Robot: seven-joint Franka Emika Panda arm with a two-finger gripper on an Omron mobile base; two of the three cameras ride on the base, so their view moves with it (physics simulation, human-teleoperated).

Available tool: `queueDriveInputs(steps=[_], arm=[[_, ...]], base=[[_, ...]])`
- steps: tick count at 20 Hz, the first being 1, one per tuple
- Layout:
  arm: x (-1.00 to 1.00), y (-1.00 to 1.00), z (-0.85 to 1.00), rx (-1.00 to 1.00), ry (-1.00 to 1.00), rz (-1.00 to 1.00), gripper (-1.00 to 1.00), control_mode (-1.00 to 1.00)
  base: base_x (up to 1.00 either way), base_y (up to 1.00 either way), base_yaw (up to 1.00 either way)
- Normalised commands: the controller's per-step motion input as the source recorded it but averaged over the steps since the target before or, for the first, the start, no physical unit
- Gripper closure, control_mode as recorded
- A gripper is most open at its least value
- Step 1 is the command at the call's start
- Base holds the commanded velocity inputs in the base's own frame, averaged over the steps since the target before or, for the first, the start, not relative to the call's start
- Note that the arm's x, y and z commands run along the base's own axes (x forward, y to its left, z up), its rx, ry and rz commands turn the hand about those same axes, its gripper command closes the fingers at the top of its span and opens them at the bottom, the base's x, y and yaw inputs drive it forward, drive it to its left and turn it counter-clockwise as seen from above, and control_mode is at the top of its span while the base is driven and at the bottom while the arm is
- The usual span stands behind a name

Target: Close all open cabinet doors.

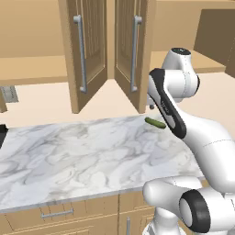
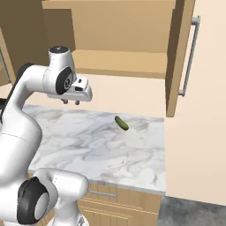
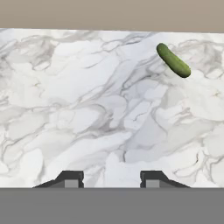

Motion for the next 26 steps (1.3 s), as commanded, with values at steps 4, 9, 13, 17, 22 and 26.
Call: queueDriveInputs(steps=[4, 9, 13, 17, 22, 26], arm=[[0.0, -0.02, -0.01, 0.0, -0.01, 0.0, -1.0, 1.0], [0.0, 0.0, 0.0, 0.0, 0.0, 0.0, -1.0, 1.0], [0.0, 0.0, 0.0, 0.0, 0.0, 0.0, -1.0, 1.0], [0.0, 0.0, 0.0, 0.0, 0.0, 0.0, -1.0, 1.0], [0.0, 0.0, 0.0, 0.0, 0.0, 0.0, -1.0, 1.0], [0.0, 0.0, 0.0, 0.0, 0.0, 0.0, -1.0, 1.0]], base=[[-0.01, -0.19, 0.0], [0.0, -0.5, 0.0], [0.0, -0.4, 0.0], [0.03, -0.31, 0.0], [0.28, -0.09, 0.0], [0.28, -0.1, 0.0]])
